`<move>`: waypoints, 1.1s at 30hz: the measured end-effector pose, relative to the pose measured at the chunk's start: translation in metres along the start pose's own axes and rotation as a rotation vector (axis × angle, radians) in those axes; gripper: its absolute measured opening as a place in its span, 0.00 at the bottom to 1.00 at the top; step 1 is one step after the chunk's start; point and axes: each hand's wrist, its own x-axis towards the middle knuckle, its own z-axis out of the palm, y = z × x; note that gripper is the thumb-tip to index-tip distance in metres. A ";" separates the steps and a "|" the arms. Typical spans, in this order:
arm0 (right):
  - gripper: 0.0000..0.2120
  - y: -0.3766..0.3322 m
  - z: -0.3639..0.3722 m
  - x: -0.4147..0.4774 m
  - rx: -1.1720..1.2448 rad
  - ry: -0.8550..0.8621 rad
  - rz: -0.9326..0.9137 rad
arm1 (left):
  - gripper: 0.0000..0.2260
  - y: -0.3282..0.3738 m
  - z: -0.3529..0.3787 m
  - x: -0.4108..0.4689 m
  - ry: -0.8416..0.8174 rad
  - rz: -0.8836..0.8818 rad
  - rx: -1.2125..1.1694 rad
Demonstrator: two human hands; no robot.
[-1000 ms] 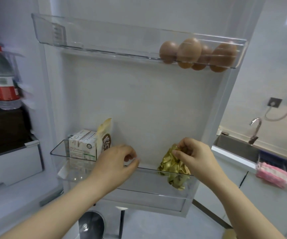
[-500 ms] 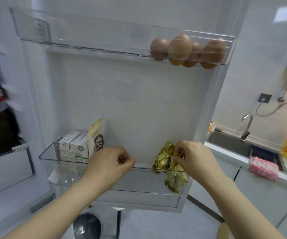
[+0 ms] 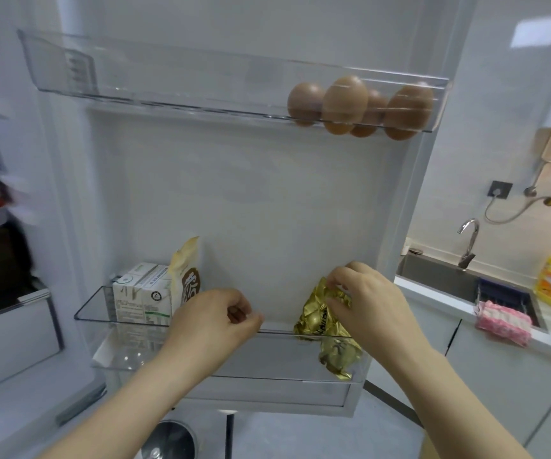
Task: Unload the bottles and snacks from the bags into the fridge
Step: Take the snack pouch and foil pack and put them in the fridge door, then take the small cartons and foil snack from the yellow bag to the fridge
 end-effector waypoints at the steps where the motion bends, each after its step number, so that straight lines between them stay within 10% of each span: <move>1: 0.08 -0.002 -0.001 -0.002 0.018 0.009 0.000 | 0.06 0.000 -0.001 0.000 -0.004 0.003 -0.032; 18: 0.04 -0.026 -0.046 -0.105 -0.010 0.176 0.342 | 0.09 0.030 0.006 -0.028 -0.175 0.342 -0.349; 33: 0.05 0.018 -0.181 -0.291 -0.209 0.313 0.819 | 0.11 0.213 0.097 -0.132 -0.577 0.792 -0.527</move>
